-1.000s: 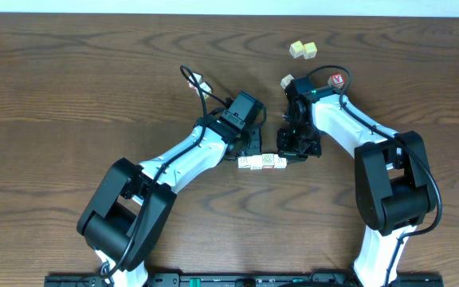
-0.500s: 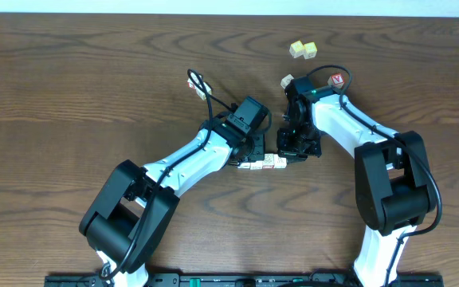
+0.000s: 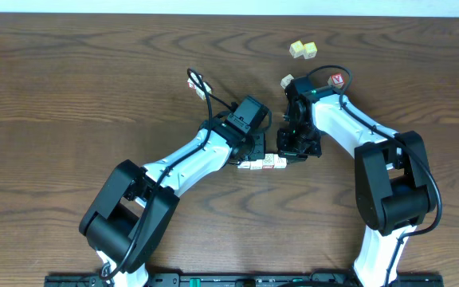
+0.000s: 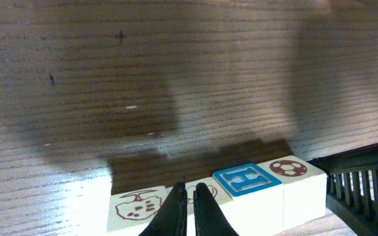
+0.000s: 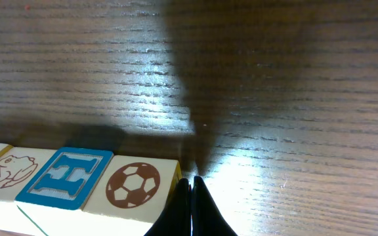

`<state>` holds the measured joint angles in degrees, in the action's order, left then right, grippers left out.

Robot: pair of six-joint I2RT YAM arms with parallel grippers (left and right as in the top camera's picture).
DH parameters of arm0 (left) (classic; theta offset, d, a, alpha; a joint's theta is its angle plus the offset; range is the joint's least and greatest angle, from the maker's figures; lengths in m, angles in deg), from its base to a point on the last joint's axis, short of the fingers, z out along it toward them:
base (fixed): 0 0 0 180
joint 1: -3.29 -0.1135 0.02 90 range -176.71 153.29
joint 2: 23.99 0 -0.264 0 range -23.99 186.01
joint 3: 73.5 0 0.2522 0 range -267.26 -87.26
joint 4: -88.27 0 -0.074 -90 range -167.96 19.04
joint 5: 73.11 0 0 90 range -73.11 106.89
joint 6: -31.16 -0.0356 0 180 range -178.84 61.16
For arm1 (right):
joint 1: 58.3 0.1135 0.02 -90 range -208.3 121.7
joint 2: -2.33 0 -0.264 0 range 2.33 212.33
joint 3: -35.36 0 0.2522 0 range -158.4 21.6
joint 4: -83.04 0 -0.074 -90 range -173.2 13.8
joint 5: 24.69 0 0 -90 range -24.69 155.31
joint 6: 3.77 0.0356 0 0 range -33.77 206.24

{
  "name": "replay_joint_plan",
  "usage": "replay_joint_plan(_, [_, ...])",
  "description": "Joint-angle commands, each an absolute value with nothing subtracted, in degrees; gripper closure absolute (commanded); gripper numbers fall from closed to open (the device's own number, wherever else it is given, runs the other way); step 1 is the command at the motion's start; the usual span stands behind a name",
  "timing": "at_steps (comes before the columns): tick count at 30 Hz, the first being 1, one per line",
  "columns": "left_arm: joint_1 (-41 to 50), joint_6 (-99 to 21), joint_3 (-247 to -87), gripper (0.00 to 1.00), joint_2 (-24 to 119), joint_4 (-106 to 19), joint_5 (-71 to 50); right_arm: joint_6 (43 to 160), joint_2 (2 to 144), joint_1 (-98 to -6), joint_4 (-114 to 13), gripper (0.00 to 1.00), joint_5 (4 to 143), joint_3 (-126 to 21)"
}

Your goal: Lift 4 blocks

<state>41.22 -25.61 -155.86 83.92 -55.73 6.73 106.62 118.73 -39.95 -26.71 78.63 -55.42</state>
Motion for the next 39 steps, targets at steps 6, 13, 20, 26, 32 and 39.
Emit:
replay_joint_plan(6, [40.9,-25.1,-155.8,0.93,83.8,-55.3,6.8,107.2,117.5,-39.4,-26.6,0.99,78.9,-55.1])
replay_joint_plan(13, [40.9,-25.1,-155.8,0.93,83.8,-54.2,6.8,107.2,117.5,-39.4,-26.6,0.99,78.9,-55.1])
replay_joint_plan(20, [40.9,-25.1,-155.8,0.93,83.8,-53.5,6.9,107.2,117.5,-39.4,-26.6,0.99,78.9,-55.1])
replay_joint_plan(26, [39.9,-25.1,-156.0,0.93,83.8,-55.0,7.3,107.2,117.5,-39.4,-26.6,0.99,78.9,-55.1])
replay_joint_plan(32, [37.2,-25.1,-156.6,0.93,83.7,-54.6,7.2,107.2,117.5,-39.4,-26.6,0.99,78.9,-55.1])
replay_joint_plan(39, [32.3,-25.1,-156.6,0.93,83.7,-48.0,7.2,107.2,117.5,-39.4,-26.6,0.99,78.9,-55.1])
